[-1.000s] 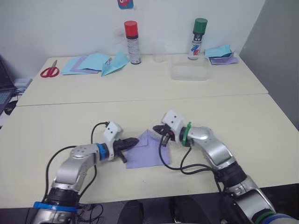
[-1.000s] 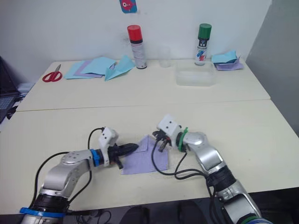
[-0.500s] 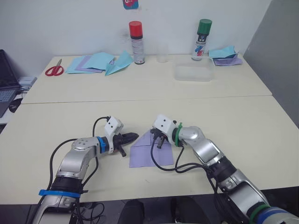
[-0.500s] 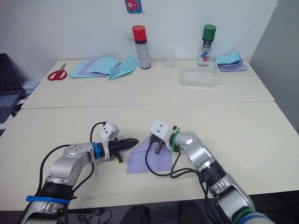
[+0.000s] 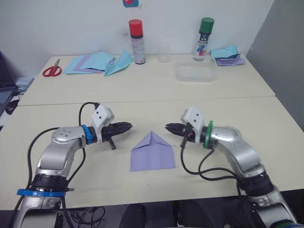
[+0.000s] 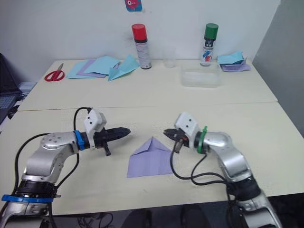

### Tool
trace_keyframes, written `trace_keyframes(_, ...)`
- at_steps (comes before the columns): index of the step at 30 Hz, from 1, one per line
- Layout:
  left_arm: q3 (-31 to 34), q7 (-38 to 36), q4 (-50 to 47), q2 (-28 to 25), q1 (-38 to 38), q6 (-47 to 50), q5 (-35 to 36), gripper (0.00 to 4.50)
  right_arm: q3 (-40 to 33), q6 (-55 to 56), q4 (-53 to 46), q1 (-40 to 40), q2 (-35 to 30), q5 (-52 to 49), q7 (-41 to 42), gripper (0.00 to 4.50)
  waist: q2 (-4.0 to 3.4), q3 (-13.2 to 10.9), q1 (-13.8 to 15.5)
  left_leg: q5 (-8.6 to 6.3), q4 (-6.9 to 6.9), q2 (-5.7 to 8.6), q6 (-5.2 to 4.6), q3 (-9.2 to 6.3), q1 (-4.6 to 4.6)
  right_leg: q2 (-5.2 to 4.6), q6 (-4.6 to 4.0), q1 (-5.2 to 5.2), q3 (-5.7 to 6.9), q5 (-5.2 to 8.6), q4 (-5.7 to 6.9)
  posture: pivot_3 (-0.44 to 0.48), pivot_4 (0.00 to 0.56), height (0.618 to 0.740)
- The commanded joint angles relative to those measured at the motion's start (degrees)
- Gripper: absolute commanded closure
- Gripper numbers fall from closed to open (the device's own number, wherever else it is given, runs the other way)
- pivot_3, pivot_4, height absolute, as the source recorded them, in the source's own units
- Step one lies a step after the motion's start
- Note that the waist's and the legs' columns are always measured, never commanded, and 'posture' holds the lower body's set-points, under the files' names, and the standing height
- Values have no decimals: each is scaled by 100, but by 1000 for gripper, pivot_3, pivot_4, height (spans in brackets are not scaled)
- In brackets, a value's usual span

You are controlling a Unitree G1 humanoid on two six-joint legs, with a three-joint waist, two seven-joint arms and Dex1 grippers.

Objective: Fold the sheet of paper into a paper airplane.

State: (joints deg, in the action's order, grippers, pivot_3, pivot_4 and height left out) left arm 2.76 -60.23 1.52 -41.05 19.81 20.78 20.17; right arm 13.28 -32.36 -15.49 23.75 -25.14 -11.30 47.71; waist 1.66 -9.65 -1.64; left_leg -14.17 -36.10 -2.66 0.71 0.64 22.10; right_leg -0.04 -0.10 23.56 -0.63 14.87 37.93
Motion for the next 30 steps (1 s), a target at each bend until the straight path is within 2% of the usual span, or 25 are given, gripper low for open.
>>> trace_keyframes(1,163,-388,-301,-248,-134,106,289,2901,-163,-147,-464,-150,-318,-305,265,2885,2,-5,-14,0,0,0,0,2,0,0,0,1,-2,0,0,0,150,740)
trace_keyframes(5,149,-237,-81,-163,-43,122,265,1689,-260,-94,-421,-375,-605,-238,162,1428,12,-15,-3,0,-1,1,0,1,-2,0,0,1,3,0,3,0,150,740)
trace_keyframes(7,69,-119,-73,-18,107,333,339,1679,-200,-57,-401,-432,-659,-182,112,769,16,-18,-1,0,-3,2,0,1,-2,1,0,1,7,0,5,0,150,740)
trace_keyframes(10,-145,70,-120,251,292,435,239,1679,-122,-15,-311,-511,-659,-40,-19,769,22,-21,0,1,-7,7,0,2,-1,10,1,-1,9,-1,8,0,150,740)
trace_keyframes(13,-304,196,-145,479,370,313,124,2334,-129,-35,-223,-510,-603,26,-206,723,23,-21,3,1,-7,7,0,3,1,12,1,-1,-2,-1,5,0,150,740)
trace_keyframes(15,-422,202,-99,509,368,182,-21,2952,-111,-56,-212,-495,-594,44,-260,723,24,-22,-5,1,-7,7,1,6,3,12,1,-1,-6,-1,3,0,150,740)
trace_keyframes(20,-841,-142,-115,262,84,-51,-347,4487,63,-317,-226,-515,-640,89,-229,723,25,-23,-12,1,-6,6,1,10,1,12,1,3,-12,-1,3,0,150,740)
trace_keyframes(26,-1191,-124,-21,191,-199,-352,-782,4487,140,-500,-155,-371,-692,122,-253,723,25,-23,1,1,-6,4,1,4,-1,12,0,4,-3,-1,9,0,150,740)
trace_keyframes(30,-1436,-64,227,239,-315,-622,-1121,4487,-262,-2142,-457,-286,-509,-848,-154,723,26,-22,4,1,-8,3,0,5,-4,12,0,-1,-6,-1,10,0,150,740)
